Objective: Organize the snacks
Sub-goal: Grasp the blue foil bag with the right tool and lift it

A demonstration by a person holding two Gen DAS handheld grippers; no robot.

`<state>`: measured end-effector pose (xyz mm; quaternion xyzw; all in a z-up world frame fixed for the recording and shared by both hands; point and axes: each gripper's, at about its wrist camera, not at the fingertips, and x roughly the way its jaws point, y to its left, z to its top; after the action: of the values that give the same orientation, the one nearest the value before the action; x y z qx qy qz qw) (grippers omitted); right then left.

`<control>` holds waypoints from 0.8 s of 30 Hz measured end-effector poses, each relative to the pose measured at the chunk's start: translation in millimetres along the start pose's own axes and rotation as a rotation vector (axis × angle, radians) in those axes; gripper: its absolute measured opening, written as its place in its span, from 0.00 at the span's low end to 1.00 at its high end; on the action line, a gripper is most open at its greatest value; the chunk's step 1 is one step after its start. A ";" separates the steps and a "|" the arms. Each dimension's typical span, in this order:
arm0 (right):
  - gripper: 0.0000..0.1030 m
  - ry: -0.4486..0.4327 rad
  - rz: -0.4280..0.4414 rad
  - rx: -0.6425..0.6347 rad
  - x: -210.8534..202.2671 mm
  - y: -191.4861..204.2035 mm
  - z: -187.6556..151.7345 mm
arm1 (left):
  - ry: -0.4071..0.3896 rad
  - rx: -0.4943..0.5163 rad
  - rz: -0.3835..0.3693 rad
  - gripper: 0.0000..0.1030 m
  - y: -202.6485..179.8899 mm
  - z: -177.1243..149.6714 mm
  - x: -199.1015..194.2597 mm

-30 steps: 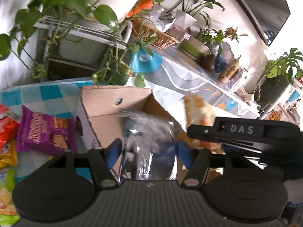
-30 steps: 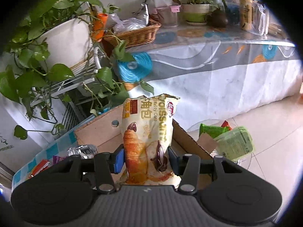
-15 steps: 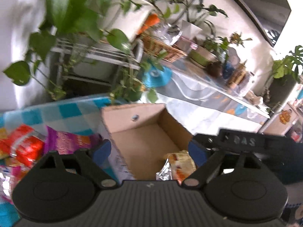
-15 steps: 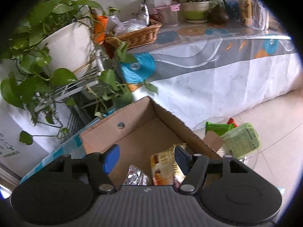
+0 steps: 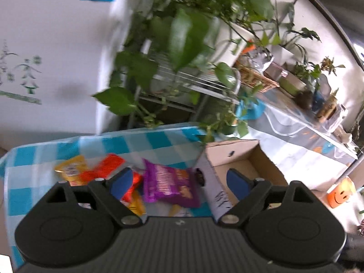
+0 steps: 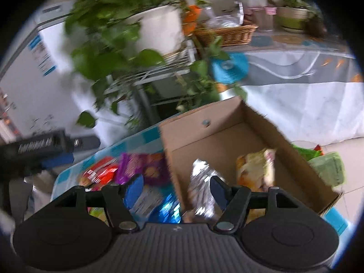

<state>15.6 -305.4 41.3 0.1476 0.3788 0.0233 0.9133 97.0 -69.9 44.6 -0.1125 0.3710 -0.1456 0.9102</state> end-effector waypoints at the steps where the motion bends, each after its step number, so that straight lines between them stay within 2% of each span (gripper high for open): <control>1: 0.69 0.007 0.014 -0.008 -1.5 4.5 -5.5 | 0.000 -0.006 0.005 0.87 4.7 -0.4 -5.1; 5: 0.69 0.023 0.033 -0.038 -4.1 17.2 -21.2 | -0.005 -0.035 0.028 0.87 26.4 -4.9 -24.1; 14: 0.69 0.122 0.073 0.002 -0.3 32.2 -60.7 | -0.021 -0.075 0.121 0.87 75.8 -11.0 -45.4; 17: 0.68 0.154 0.030 0.021 9.1 36.4 -72.4 | -0.029 -0.103 0.130 0.87 88.3 -10.0 -47.9; 21: 0.68 0.200 -0.025 0.118 30.2 32.5 -81.0 | -0.039 -0.125 0.135 0.87 96.5 -9.9 -46.8; 24: 0.69 0.172 -0.067 0.131 39.7 36.3 -80.3 | -0.024 -0.141 0.145 0.87 100.7 -12.2 -39.5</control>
<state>-9.7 -244.4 -29.2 0.1918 0.4610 -0.0192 0.8662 79.7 36.6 30.0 -0.1511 0.3767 -0.0514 0.9125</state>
